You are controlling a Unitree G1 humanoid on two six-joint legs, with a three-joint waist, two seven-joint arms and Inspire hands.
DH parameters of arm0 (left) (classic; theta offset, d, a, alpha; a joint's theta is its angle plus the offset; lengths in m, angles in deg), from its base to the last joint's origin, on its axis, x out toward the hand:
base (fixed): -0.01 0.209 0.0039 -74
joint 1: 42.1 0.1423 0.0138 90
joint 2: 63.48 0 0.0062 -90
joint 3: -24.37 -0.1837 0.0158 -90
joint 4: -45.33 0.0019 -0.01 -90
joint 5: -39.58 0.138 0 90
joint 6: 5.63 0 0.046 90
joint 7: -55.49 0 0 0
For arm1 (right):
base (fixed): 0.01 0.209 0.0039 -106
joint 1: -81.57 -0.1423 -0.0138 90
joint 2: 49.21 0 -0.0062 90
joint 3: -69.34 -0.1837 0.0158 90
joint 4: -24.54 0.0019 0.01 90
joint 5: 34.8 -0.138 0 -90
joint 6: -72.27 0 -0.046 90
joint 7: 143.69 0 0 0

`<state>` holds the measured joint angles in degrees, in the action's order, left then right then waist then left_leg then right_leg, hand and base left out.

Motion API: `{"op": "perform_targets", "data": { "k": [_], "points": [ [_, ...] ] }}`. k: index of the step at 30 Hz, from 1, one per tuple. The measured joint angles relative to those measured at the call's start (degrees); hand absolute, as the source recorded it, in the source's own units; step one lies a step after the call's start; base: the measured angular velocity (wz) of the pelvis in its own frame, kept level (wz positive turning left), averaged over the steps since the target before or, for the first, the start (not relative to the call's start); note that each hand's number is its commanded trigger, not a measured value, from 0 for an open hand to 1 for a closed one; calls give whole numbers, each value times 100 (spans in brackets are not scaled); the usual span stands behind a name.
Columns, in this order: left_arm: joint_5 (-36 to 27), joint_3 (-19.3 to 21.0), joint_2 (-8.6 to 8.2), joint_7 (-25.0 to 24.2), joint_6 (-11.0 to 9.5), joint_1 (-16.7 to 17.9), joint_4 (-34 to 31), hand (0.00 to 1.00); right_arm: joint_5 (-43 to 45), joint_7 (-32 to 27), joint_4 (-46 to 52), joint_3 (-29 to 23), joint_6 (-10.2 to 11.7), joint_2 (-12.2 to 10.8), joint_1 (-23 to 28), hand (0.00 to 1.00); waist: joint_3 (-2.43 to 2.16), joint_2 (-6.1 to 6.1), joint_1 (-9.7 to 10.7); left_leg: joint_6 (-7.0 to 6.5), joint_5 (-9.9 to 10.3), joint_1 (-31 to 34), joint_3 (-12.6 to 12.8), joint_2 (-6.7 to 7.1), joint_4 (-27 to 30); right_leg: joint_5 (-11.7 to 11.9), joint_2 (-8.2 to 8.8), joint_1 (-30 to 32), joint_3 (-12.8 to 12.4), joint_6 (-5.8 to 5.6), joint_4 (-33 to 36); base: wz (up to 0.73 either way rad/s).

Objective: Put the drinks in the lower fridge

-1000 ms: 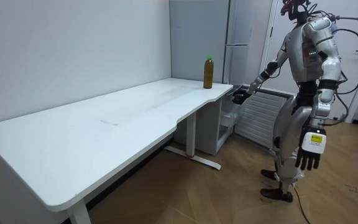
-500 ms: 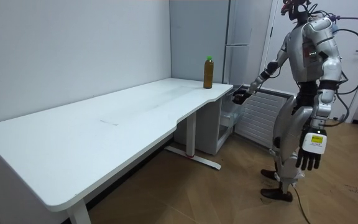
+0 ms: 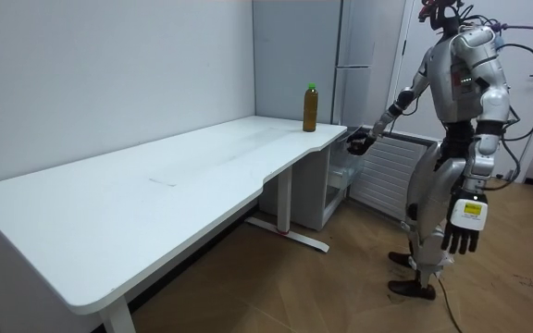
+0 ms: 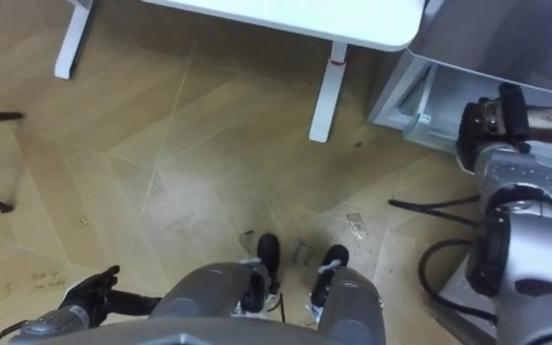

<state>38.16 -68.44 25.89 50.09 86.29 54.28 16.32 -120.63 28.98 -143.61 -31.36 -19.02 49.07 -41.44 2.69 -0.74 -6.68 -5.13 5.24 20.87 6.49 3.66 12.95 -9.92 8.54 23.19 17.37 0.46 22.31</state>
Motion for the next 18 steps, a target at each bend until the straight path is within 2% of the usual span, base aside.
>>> {"op": "perform_targets", "data": {
  "k": [2,5,9,10,18],
  "points": [
    [48,-99,17,1,56,-29,6,0,155,127,1,346,-19,81,-3,0,-1,30,-23,0,0,64,11,-1,23,2,1,87,-36,4,41,-7],
    [99,-171,33,-1,68,4,1,0,527,313,13,600,-133,114,-31,0,-9,113,-162,1,1,121,135,-33,33,20,-36,222,-161,30,52,-23],
    [95,-189,62,-4,68,48,-14,0,572,330,29,765,-198,115,-136,0,-14,169,-173,25,-16,285,131,-55,52,37,-43,377,-154,60,83,0],
    [87,-189,72,-12,68,70,-21,0,562,327,29,761,-234,116,-165,100,-19,198,-180,29,-21,343,131,-57,69,36,-40,435,-155,64,131,4],
    [86,-196,92,-15,59,85,-30,0,475,-3,35,718,-257,131,-615,100,-25,216,-202,46,-51,868,136,-91,285,78,-43,931,-173,141,266,0]
  ]
}}
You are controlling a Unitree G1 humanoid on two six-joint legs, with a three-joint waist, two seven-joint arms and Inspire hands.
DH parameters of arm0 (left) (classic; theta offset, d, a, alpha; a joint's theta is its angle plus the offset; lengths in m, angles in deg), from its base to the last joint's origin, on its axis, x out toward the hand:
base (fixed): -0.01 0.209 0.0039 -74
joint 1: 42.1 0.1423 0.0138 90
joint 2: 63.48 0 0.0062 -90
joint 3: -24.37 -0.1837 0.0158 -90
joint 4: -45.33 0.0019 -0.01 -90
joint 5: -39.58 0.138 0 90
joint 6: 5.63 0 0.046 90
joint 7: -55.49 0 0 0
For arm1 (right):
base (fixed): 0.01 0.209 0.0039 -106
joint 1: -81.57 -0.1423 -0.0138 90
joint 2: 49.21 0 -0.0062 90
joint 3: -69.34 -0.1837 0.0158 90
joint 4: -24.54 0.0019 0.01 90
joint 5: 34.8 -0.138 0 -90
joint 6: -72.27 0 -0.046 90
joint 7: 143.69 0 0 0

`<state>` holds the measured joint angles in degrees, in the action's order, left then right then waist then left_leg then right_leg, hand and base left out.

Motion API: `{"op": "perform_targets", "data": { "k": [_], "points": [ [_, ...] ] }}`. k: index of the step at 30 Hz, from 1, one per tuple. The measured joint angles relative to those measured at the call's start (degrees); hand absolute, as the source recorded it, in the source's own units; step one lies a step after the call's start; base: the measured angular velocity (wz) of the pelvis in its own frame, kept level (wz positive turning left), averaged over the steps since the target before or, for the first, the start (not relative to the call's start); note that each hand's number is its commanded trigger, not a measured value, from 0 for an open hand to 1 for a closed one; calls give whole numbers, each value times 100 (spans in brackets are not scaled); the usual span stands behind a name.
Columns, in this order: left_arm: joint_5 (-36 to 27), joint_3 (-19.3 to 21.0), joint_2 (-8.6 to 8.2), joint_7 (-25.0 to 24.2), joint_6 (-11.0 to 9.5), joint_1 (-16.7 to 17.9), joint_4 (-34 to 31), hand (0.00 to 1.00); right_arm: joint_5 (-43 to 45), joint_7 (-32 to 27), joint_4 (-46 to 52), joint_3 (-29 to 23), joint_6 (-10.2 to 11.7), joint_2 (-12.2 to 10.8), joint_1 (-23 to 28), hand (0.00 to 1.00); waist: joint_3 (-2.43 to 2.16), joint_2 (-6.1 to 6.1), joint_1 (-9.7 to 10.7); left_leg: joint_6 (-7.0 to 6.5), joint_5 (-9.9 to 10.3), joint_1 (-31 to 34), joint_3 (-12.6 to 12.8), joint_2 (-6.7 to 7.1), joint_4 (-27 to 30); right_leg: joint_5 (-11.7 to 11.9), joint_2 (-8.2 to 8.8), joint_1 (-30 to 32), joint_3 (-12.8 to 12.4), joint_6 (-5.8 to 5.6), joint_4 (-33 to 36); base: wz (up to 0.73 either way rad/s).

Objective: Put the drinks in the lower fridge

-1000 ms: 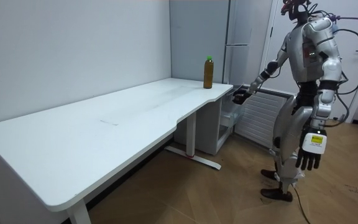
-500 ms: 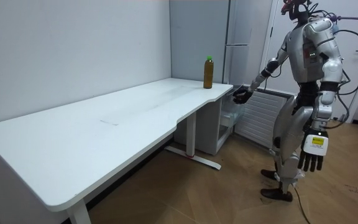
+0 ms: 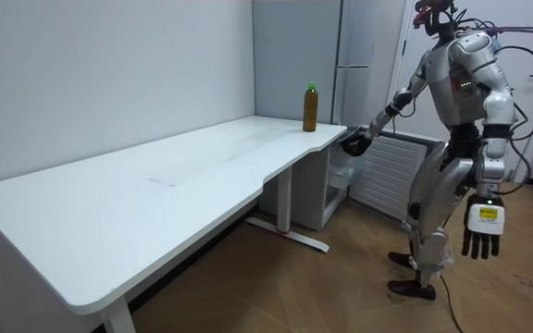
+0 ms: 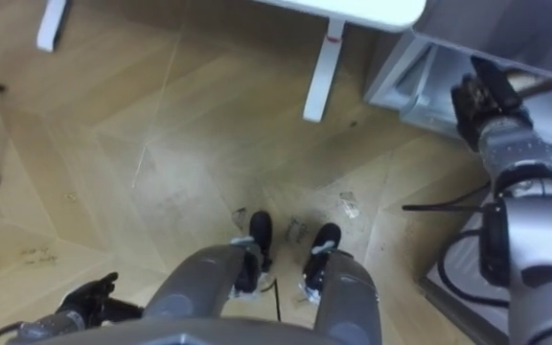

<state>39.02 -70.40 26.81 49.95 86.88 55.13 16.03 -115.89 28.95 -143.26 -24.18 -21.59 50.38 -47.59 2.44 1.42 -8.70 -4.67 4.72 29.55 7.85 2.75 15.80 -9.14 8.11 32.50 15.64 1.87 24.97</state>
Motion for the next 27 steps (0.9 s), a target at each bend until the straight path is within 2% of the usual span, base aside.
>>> {"op": "perform_targets", "data": {
  "k": [5,10,18,19,20,27],
  "points": [
    [2,0,-1,11,6,-1,24,0,-44,-250,156,-250,33,30,-31,100,-5,-12,-121,5,-21,204,-20,9,92,-19,31,207,2,29,162,5],
    [2,-10,-12,44,1,-2,26,0,89,-428,212,-348,36,63,-61,100,-1,-15,-113,3,-31,238,-19,45,116,-70,99,282,8,28,275,4],
    [-144,-343,-21,74,-7,-5,30,0,2,-657,213,-339,81,96,-174,100,4,-21,-92,-2,-33,320,-15,51,135,-74,108,357,8,28,276,0],
    [-213,-342,-28,118,-7,-5,31,0,-4,-690,225,-343,88,96,-183,80,4,-21,-86,-2,-33,330,-16,50,135,-75,106,363,8,27,276,0],
    [-237,-340,-28,156,-8,-5,32,0,-21,-718,228,-344,96,100,-200,0,4,-21,-83,-2,-33,339,-15,49,131,-76,106,375,8,25,281,0],
    [-386,-338,-36,378,-39,-5,30,0,-186,-1032,313,-349,212,169,-264,0,20,-50,-88,-2,-33,403,-16,88,135,-134,166,473,20,18,376,2]
  ]
}}
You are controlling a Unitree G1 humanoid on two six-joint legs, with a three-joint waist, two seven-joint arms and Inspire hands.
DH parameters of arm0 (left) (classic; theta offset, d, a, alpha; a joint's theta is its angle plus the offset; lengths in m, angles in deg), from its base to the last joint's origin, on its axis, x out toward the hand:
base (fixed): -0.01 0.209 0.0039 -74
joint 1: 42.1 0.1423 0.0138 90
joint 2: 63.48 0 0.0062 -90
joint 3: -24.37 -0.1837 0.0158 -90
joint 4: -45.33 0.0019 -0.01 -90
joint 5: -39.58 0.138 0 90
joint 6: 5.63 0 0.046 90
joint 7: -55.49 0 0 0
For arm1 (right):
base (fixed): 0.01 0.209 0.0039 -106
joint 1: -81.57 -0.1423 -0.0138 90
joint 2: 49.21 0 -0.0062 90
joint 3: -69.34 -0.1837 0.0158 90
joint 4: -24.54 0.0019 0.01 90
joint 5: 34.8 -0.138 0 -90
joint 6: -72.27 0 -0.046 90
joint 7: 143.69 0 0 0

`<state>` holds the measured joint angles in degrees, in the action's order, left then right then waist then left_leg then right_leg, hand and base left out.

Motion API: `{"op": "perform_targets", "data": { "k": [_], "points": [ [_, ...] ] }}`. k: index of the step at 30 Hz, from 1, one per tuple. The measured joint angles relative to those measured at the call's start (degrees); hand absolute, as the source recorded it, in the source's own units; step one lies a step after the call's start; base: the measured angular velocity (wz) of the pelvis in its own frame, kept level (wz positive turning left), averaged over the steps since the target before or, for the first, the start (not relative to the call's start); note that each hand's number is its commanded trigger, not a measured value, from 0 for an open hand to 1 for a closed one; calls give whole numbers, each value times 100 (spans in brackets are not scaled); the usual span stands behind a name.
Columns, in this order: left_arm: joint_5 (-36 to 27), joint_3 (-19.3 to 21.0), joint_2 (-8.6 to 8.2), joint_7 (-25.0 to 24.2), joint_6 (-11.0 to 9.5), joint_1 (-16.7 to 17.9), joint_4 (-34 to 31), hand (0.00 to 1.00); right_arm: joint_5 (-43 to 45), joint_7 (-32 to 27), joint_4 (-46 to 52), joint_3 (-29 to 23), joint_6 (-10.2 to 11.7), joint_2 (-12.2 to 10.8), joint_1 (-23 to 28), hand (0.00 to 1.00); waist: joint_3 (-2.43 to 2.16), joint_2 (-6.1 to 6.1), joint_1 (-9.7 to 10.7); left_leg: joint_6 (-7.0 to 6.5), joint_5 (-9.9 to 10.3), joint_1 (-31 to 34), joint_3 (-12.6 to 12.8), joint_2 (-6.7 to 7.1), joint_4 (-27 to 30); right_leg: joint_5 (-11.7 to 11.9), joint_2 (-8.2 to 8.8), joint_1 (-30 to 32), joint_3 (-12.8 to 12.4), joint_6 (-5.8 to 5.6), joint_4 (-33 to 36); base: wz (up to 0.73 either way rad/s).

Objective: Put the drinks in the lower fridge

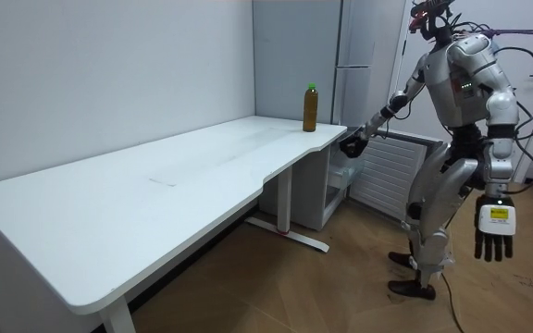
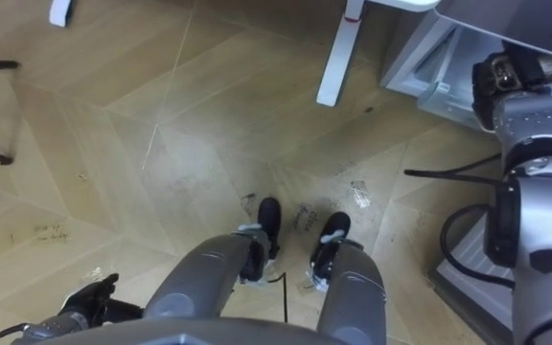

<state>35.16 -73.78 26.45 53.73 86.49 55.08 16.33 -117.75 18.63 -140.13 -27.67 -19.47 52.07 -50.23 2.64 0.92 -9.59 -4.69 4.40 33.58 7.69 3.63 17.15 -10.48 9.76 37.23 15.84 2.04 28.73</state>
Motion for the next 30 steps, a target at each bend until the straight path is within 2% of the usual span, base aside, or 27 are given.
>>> {"op": "perform_targets", "data": {
  "k": [2,10,18,23,30],
  "points": [
    [-40,0,1,101,-20,0,0,0,-24,-133,48,-25,112,4,0,0,1,-17,12,-1,1,0,1,5,0,-25,11,2,7,-3,9,4],
    [-50,-2,-9,154,-135,-2,1,0,-252,-336,224,-112,314,7,0,0,2,-17,33,-1,1,73,7,17,14,-51,32,87,2,0,104,0],
    [-121,-2,-15,158,-139,-3,1,0,-406,-354,239,-114,353,7,-1,0,0,-20,6,-1,1,73,16,8,24,-58,22,89,-5,-1,75,0],
    [-171,-1,-103,158,-173,-3,-5,0,-646,-554,343,-113,365,7,-1,0,-2,-23,10,-1,1,71,21,8,25,-53,23,88,-6,2,75,0],
    [-166,-2,-119,149,-208,-3,-17,0,-686,-551,338,-111,364,5,1,0,-2,-23,11,-1,0,31,33,9,15,-53,27,56,-9,2,77,0]
  ]
}}
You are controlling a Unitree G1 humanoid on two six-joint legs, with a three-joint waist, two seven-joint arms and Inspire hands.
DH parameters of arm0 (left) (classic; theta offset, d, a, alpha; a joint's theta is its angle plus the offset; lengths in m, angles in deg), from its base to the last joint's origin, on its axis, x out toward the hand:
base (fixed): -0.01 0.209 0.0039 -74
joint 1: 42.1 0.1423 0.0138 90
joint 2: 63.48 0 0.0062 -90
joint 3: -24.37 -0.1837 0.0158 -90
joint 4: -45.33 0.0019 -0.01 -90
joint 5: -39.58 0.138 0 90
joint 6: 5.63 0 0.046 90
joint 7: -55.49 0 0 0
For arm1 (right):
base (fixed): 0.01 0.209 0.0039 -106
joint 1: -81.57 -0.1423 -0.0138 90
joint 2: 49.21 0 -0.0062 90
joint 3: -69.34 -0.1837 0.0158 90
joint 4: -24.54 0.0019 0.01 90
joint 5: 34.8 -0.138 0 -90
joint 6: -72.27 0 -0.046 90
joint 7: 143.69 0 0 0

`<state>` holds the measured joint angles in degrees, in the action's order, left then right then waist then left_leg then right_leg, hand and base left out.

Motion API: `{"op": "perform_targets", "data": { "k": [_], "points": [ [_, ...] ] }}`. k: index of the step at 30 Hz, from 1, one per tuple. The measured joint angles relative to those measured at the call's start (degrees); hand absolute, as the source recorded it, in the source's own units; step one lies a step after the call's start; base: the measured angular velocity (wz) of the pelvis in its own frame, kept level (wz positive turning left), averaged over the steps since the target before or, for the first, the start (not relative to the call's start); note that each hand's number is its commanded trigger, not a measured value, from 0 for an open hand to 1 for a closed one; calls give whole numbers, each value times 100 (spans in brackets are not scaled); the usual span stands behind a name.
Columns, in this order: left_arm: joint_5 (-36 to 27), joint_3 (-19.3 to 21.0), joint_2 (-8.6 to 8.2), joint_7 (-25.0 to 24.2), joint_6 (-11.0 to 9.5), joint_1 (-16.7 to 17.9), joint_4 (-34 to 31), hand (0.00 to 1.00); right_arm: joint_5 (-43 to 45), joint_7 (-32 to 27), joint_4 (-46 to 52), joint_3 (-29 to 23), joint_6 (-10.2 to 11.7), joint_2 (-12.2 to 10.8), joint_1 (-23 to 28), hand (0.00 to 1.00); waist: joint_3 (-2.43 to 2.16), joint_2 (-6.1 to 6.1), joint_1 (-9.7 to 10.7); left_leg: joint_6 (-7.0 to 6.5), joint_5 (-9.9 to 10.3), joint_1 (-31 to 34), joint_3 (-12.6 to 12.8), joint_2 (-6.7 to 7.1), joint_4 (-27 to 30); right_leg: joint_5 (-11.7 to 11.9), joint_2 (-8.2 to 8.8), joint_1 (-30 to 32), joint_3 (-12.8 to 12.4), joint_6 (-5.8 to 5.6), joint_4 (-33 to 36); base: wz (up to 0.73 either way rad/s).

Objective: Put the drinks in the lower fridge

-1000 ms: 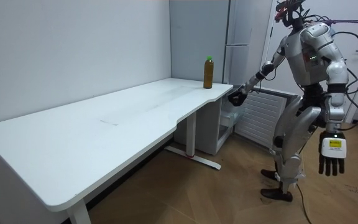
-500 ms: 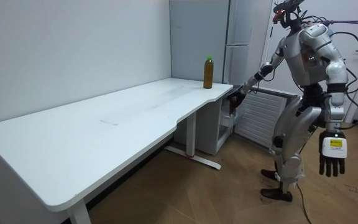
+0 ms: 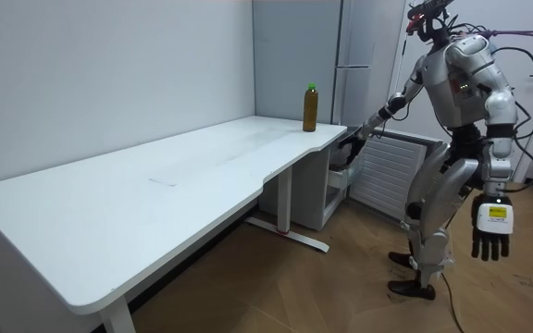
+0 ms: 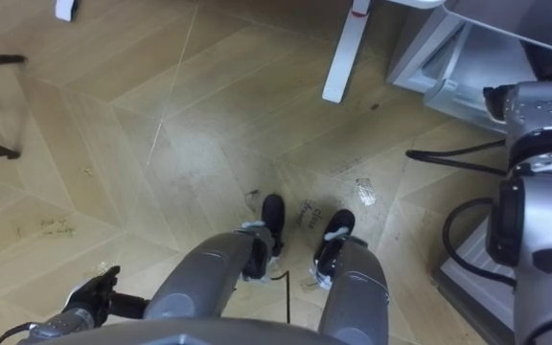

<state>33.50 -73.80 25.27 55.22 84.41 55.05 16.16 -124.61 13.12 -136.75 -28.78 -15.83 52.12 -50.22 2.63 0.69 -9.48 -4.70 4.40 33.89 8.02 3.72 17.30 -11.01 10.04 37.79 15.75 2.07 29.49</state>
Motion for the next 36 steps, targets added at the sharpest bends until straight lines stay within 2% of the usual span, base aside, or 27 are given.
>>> {"op": "perform_targets", "data": {
  "k": [6,10,13,17,21,22,24,25,26,27,29,30,32,35,36],
  "points": [
    [-2,4,1,-49,-4,-12,-10,0,6,58,-49,5,-58,-20,160,0,-1,-34,-3,0,0,-274,-39,-16,-71,15,-31,-354,86,-23,-184,2],
    [2,21,1,-93,10,-12,-8,0,106,449,-160,5,-79,-21,392,0,5,-55,-14,0,0,-509,-41,-55,-181,55,-127,-672,118,-70,-434,6],
    [2,155,7,-180,39,-12,-12,0,265,775,-258,-1,-236,-20,483,0,9,-47,12,0,1,-627,-28,-67,-205,72,-144,-821,131,-76,-493,0],
    [3,507,31,-278,41,-12,-100,0,498,1290,-201,2,-416,-22,859,0,11,-42,75,13,10,-903,-15,-99,-266,79,-217,-1152,129,-87,-710,0],
    [-8,579,23,-292,37,-5,-150,0,720,1755,20,7,-442,-78,1454,0,4,-28,186,37,28,-1400,-16,-122,-487,112,-303,-1681,149,-121,-1007,-3],
    [-6,618,21,-285,37,-8,-164,0,818,1943,125,22,-434,-83,1651,0,0,-25,265,46,52,-1553,-14,-134,-573,118,-339,-1825,148,-132,-1082,-13],
    [-15,733,13,-267,25,0,-167,0,875,2218,418,23,-383,-150,2135,0,-18,22,326,69,81,-1862,7,-160,-708,165,-419,-2135,115,-147,-1284,-14],
    [-15,836,5,-260,9,47,-170,0,859,2464,596,-2,-340,-244,2543,0,-64,43,378,95,145,-2051,-10,-201,-710,216,-507,-2426,135,-156,-1502,-7],
    [-18,968,-3,-249,-25,154,-186,0,883,2639,646,-6,-308,-357,2848,0,-145,85,469,120,201,-2205,-34,-227,-710,251,-559,-2682,170,-161,-1698,0],
    [-23,1011,-8,-237,-25,192,-186,0,892,2739,646,3,-300,-410,2984,0,-173,107,508,130,232,-2287,-34,-240,-707,258,-611,-2798,172,-163,-1735,0],
    [-8,1036,-30,-168,-53,338,-200,0,1058,3034,645,-1,-218,-653,3586,0,-253,172,619,179,383,-2633,-22,-293,-671,263,-699,-3236,157,-166,-1952,-8],
    [-1,1036,-30,-156,-69,387,-202,0,1114,3085,649,0,-212,-710,3742,0,-272,180,629,189,419,-2710,-18,-304,-665,262,-718,-3333,153,-166,-1992,-19],
    [3,1111,-61,-123,-172,589,-240,0,1393,3262,625,-2,-205,-818,4222,0,-269,139,626,226,541,-2985,-11,-316,-650,239,-756,-3583,113,-169,-2008,-28],
    [-1,1271,-181,14,-188,766,-226,0,1969,3309,467,-25,-162,-912,4536,0,-268,2,639,233,626,-3176,-17,-357,-649,225,-793,-3725,-29,-175,-2012,-24],
    [1,1271,-183,15,-189,795,-230,0,2097,3336,455,3,-155,-944,4597,0,-265,-3,644,234,629,-3206,-11,-359,-659,223,-800,-3738,-74,-174,-2013,-17]
  ]
}}
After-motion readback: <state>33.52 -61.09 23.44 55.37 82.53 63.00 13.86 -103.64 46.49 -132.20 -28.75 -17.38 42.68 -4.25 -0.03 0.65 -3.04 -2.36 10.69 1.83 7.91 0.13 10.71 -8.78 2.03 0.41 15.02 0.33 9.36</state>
